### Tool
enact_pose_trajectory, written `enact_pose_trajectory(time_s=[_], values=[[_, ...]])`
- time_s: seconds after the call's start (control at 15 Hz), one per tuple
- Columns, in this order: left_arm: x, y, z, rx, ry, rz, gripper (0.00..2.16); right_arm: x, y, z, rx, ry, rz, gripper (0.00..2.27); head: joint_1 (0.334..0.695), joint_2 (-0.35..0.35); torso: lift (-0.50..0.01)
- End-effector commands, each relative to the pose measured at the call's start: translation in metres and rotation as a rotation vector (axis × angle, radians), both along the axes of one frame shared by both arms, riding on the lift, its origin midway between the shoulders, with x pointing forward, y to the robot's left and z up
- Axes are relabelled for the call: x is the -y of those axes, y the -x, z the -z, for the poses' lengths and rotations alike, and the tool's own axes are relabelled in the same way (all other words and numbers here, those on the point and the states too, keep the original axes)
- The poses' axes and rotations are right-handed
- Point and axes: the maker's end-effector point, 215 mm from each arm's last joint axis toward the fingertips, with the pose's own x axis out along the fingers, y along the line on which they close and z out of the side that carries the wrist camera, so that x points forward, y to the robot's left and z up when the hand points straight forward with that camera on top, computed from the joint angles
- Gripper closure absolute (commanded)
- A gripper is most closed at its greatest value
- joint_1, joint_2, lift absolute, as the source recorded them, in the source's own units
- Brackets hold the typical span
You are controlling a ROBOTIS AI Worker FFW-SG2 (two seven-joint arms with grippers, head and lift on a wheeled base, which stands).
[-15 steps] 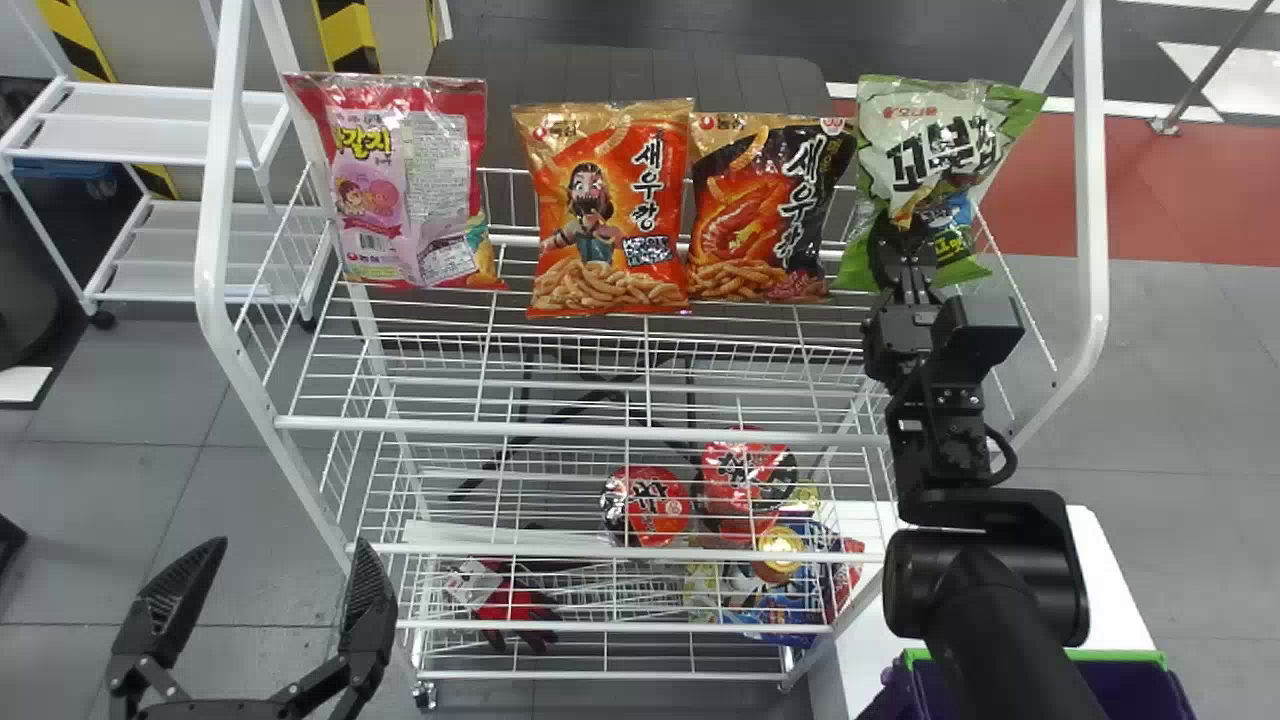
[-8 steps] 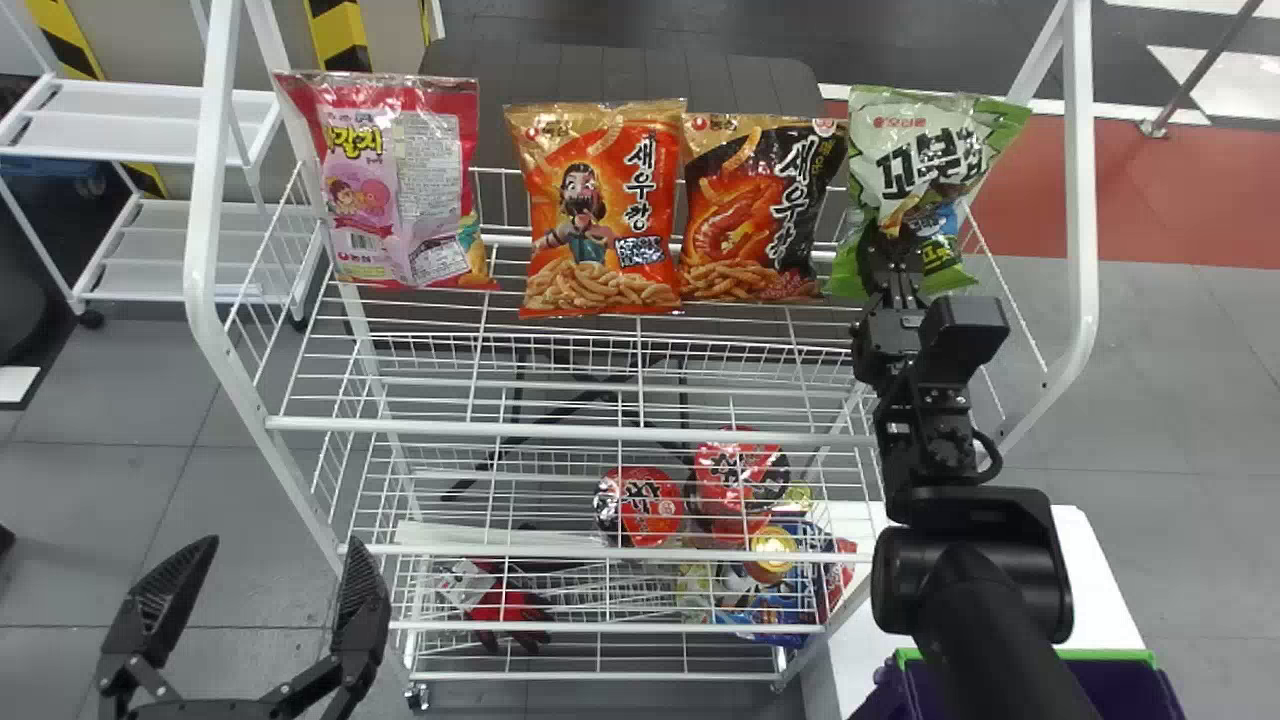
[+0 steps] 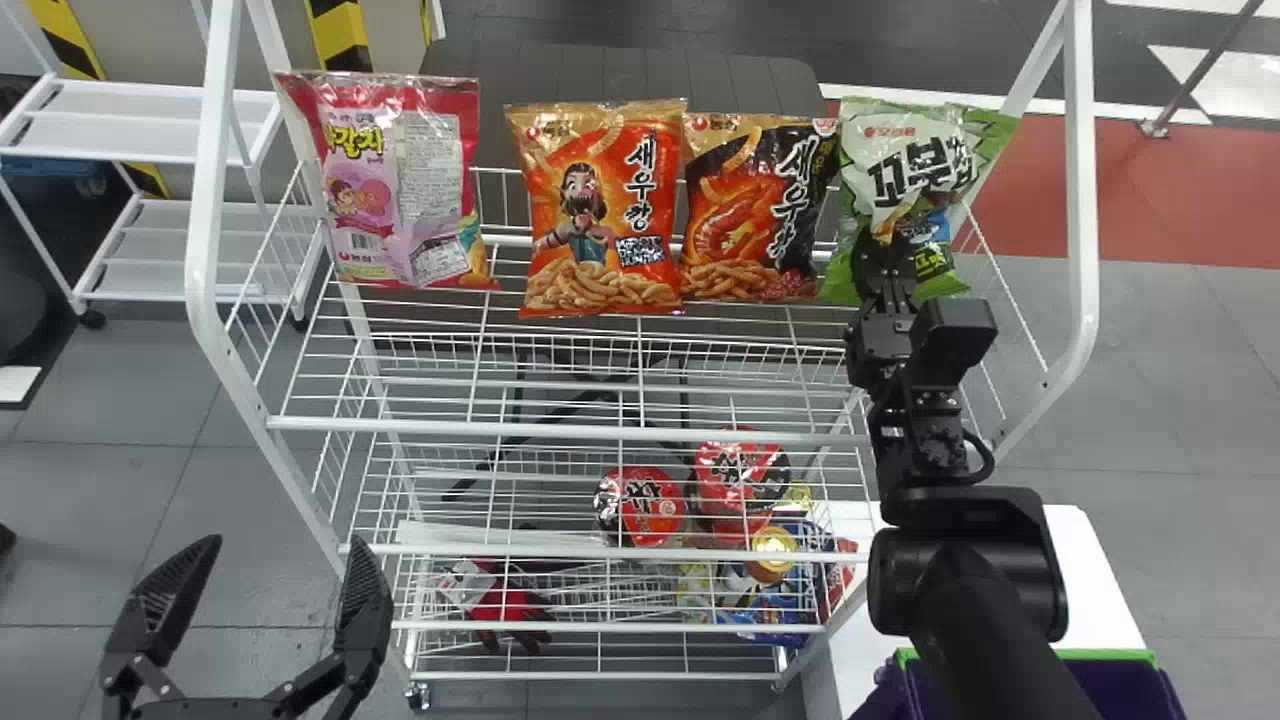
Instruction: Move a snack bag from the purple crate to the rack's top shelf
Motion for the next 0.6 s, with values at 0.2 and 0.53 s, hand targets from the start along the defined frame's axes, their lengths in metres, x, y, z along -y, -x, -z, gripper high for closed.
enact_pose_trajectory(time_s=[0.2,0.53], values=[[-0.0016,0.0003,0.0009,-0.002,-0.003,-0.002,0.15,-0.0021,0.0014,0.0024,0.003,0.006,0.004,0.53,0.695,-0.094,0.000],[-0.0016,0.0006,0.0017,-0.003,-0.002,-0.003,0.15,0.0003,0.0022,0.0027,0.004,0.004,0.016,0.36,0.695,-0.095,0.000]])
